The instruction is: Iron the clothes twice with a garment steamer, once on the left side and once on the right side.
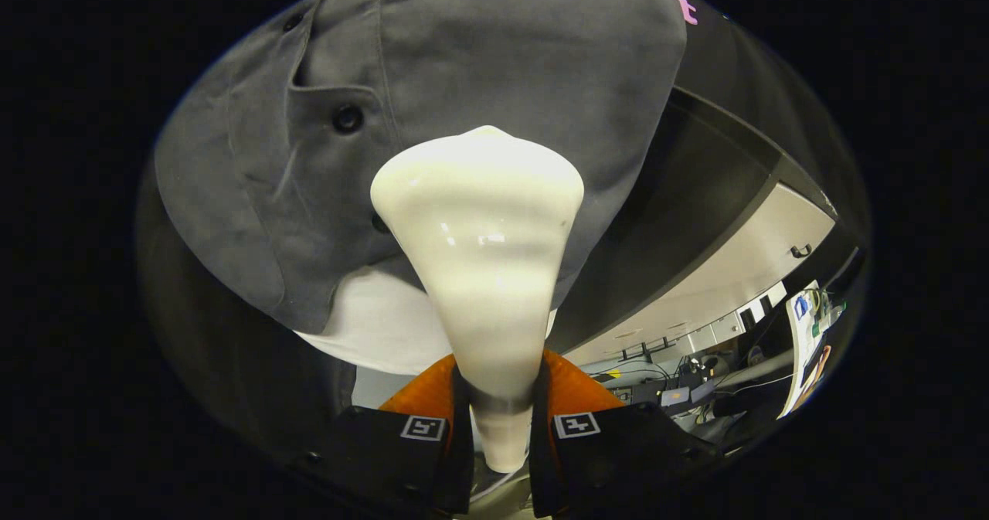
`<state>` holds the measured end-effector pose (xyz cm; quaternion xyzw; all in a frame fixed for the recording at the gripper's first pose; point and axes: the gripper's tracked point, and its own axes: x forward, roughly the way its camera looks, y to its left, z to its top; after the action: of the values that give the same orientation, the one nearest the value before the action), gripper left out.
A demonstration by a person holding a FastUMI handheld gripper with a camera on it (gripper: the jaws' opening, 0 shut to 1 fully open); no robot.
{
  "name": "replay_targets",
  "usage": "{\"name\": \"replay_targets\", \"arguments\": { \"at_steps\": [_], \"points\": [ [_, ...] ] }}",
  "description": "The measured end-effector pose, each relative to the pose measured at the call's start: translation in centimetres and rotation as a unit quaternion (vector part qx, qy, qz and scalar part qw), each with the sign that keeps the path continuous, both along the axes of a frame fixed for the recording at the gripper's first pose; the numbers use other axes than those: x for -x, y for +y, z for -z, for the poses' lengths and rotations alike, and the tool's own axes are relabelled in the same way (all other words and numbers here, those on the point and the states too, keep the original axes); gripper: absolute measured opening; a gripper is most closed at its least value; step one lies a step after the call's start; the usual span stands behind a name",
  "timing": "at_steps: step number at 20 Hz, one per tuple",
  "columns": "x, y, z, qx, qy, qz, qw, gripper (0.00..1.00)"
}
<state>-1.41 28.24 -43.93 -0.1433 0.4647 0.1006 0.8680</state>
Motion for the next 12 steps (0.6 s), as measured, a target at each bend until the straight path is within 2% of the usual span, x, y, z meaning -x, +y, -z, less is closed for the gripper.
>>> {"name": "replay_targets", "arguments": {
  "at_steps": [4, 12],
  "points": [
    [0.9, 0.0, -0.3, -0.004, 0.002, 0.003, 1.0, 0.37],
    [0.6, 2.9, -11.1, -0.028, -0.07, -0.012, 0.997, 0.37]
  ]
}}
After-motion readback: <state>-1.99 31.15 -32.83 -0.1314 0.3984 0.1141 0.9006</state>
